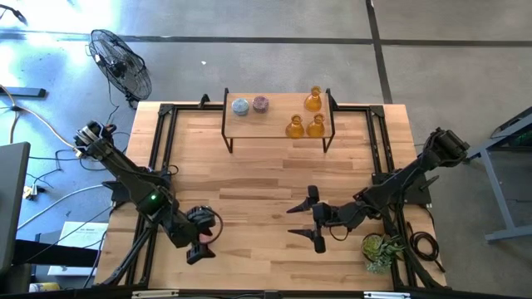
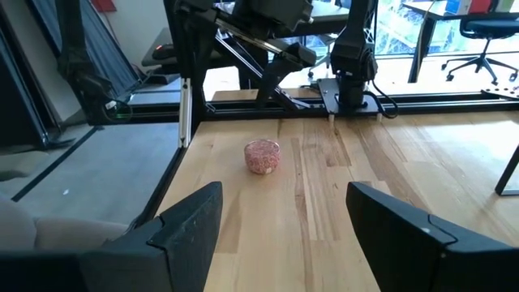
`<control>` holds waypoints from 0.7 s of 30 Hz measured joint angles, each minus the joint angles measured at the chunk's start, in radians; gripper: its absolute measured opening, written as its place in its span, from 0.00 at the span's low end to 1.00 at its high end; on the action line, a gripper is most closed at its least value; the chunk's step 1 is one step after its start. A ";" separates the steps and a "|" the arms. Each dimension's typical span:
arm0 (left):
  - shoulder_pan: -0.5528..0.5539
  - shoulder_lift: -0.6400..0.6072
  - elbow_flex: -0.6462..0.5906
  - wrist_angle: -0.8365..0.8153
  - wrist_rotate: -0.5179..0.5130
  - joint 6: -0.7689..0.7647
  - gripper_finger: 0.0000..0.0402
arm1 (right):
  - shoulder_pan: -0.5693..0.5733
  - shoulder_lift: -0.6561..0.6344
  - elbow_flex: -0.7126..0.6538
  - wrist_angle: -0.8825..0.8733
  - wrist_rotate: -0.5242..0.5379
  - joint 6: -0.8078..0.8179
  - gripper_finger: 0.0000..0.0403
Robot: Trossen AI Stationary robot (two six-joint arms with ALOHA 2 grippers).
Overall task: Pick & Place candle stick holders
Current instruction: Put the pink patterned candle on the shelf
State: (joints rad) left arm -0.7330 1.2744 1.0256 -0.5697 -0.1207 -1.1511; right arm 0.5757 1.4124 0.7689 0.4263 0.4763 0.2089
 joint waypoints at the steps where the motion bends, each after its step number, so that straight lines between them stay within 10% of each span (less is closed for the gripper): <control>1: 0.000 0.000 0.000 -0.004 0.002 0.010 0.96 | 0.001 0.000 0.000 0.000 0.000 0.000 0.64; 11: -0.035 0.033 0.003 -0.146 0.306 0.040 0.96 | 0.001 0.000 0.000 -0.008 0.000 0.000 0.64; 21: -0.037 0.232 0.209 -0.565 0.132 0.243 0.96 | 0.000 0.000 0.000 -0.003 0.007 0.000 0.64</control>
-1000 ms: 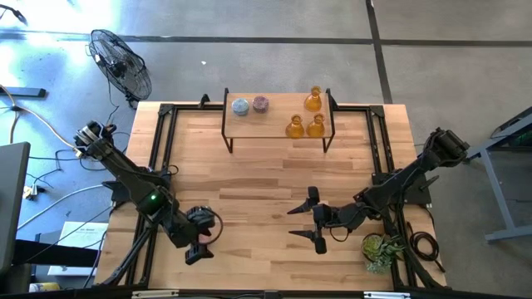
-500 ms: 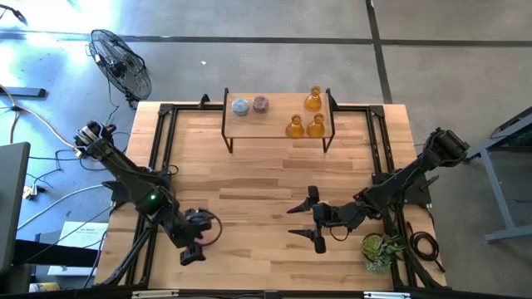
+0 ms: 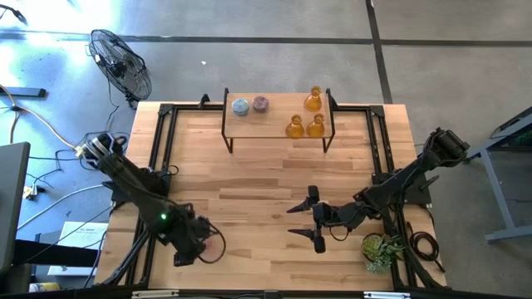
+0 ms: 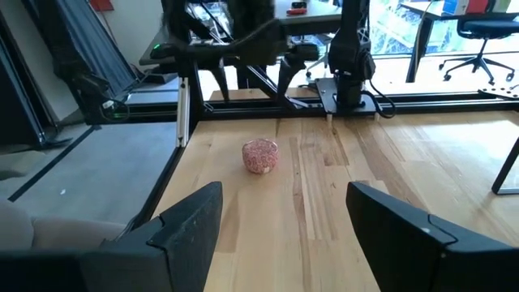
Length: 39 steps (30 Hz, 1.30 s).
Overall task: Pick & Place candle stick holders
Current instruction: Put the pink patterned candle on the shelf
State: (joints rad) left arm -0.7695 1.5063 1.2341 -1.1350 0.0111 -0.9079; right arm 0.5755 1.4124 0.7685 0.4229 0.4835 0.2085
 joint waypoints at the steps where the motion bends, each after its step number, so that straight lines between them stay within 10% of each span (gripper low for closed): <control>1: -0.006 0.026 0.022 -0.015 -0.002 0.043 0.96 | 0.000 0.000 0.000 0.000 0.000 0.000 0.64; 10: -0.065 0.146 0.143 -0.050 -0.173 0.404 0.96 | 0.000 0.000 0.000 -0.016 0.000 0.000 0.64; 39: -0.061 0.148 -0.034 0.117 -0.125 0.464 0.96 | 0.000 0.000 0.000 -0.023 0.000 -0.007 0.64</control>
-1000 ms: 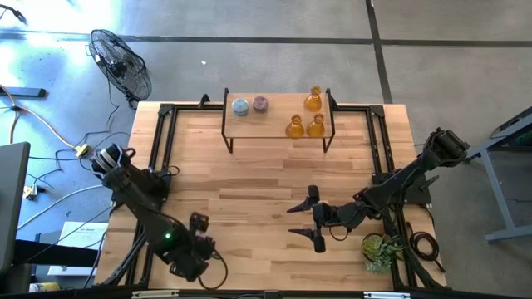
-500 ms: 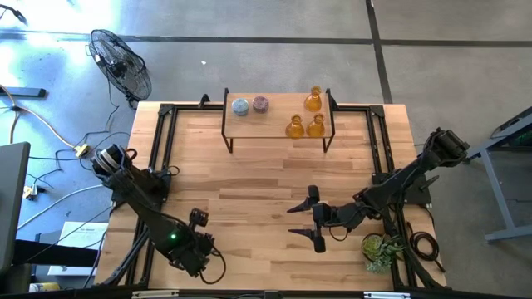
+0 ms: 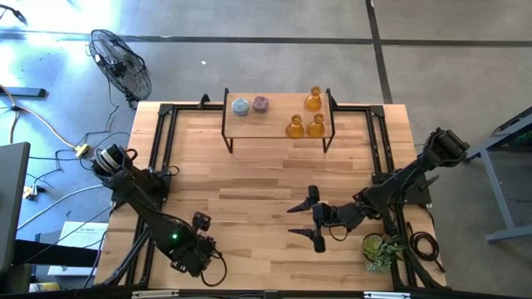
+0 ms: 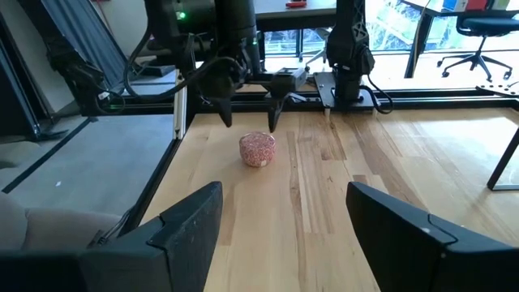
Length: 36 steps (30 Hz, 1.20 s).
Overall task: Pick & Place candle stick holders
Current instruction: Put the pink patterned candle on the shelf
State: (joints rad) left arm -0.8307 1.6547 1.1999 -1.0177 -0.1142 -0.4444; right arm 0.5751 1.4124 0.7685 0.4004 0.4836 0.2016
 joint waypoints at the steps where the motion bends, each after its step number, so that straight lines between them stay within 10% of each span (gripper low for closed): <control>1: 0.000 0.000 0.000 0.002 0.000 0.000 0.96 | 0.000 0.000 0.000 0.000 0.000 0.000 0.64; 36: 0.105 0.000 -0.205 0.255 0.133 0.044 0.96 | 0.000 0.000 0.000 -0.009 0.007 0.001 0.64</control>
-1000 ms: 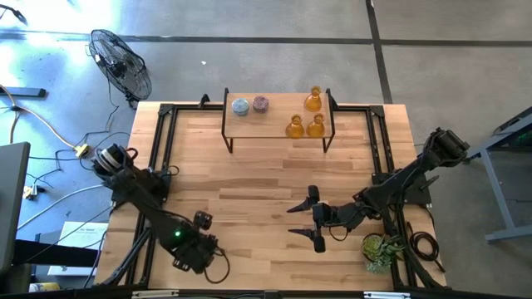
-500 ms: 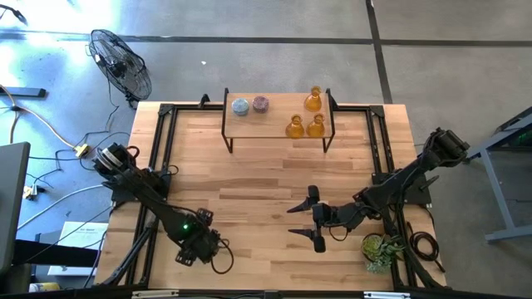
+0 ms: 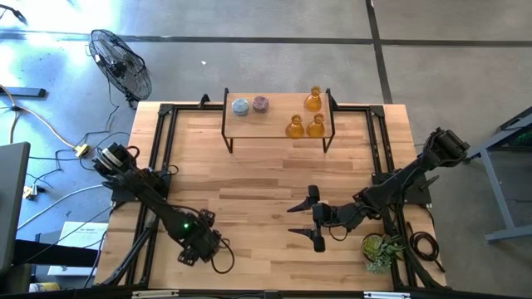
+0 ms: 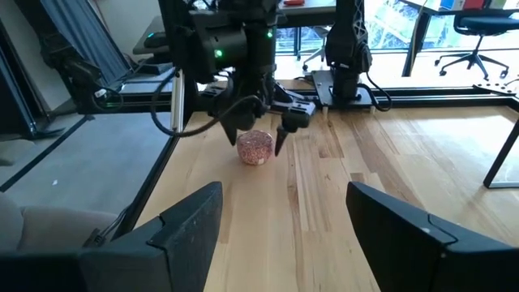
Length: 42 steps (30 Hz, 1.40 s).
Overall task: Pick & Place candle stick holders
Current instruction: Put the pink patterned candle on the shelf
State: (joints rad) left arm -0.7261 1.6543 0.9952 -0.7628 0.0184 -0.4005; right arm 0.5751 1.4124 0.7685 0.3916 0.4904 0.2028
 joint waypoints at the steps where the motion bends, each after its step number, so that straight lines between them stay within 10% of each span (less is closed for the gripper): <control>1: 0.000 0.000 -0.015 0.018 0.000 0.000 0.96 | 0.000 0.000 0.000 0.000 0.000 0.000 0.64; 42: -0.001 0.001 -0.080 0.124 -0.032 -0.003 0.96 | -0.013 0.000 0.000 -0.007 0.016 0.003 0.64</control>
State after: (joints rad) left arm -0.7269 1.6550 0.9150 -0.6388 -0.0139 -0.4040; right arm 0.5621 1.4124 0.7685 0.3847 0.5060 0.2062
